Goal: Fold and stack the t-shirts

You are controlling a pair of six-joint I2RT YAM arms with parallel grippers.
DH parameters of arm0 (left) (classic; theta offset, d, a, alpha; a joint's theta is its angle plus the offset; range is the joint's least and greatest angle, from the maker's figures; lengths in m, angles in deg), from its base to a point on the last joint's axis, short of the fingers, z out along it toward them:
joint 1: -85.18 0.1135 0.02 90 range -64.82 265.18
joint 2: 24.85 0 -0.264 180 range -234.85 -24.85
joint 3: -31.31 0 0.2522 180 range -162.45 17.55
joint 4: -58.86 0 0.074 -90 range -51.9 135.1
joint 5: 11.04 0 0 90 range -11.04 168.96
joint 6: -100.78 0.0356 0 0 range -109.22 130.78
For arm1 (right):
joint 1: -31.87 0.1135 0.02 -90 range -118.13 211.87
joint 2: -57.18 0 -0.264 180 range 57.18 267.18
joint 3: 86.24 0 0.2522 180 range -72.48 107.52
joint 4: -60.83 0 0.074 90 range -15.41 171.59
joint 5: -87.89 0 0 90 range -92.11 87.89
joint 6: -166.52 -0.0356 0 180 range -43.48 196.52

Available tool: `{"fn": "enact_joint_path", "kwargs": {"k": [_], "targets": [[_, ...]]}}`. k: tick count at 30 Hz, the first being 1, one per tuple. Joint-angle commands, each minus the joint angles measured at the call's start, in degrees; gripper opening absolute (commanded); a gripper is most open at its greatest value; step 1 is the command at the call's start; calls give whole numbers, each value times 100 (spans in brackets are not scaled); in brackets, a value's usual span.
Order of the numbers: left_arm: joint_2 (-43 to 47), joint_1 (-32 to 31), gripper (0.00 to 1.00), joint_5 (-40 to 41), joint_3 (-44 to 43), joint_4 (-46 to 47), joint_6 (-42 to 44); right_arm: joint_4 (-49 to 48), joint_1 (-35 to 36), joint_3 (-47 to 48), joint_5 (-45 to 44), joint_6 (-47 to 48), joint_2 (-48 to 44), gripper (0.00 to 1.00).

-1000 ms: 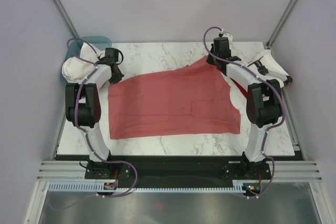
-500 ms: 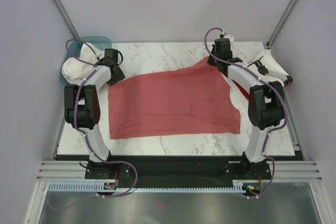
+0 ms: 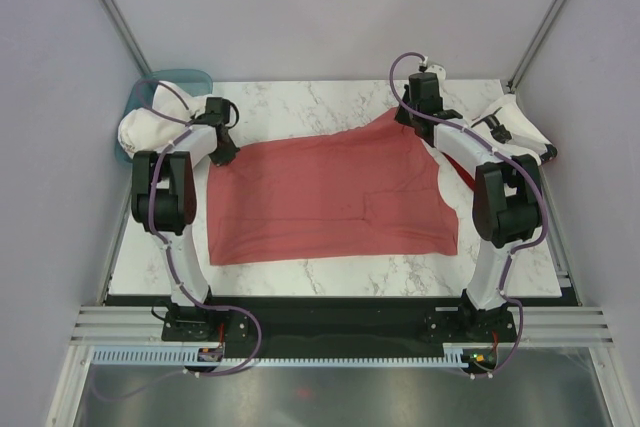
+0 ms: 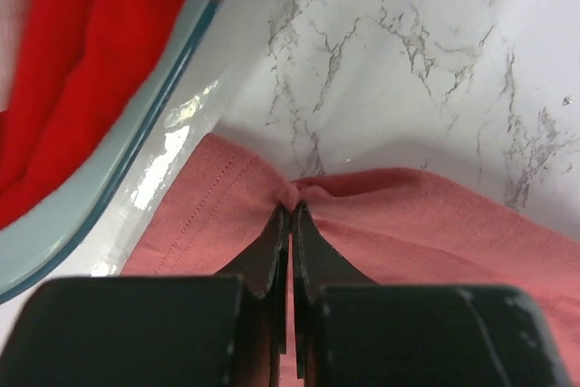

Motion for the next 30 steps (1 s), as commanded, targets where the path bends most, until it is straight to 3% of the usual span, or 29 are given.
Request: {"fn": "enact_joint_path", "kwargs": {"k": [1,15,27,29,30], "targets": [[300,-16,2,259,-10,68,-161,-215,-16,17,-22,-50,-200,0],[1424,-218,2,515,1124,313,-434,-207,-16,-1221,-84,-173,-1455,0],[3577,-297,3,585,3600,1315,-1049,-365,-7,-3365,-189,-542,-3379,5],[4094,-306,18,550,3953,1491,-1241,-469,-16,-3986,-268,-753,-3757,9],[4262,-323,31,515,4294,1518,-1312,-522,-7,-4217,-303,-806,-4203,16]]}}
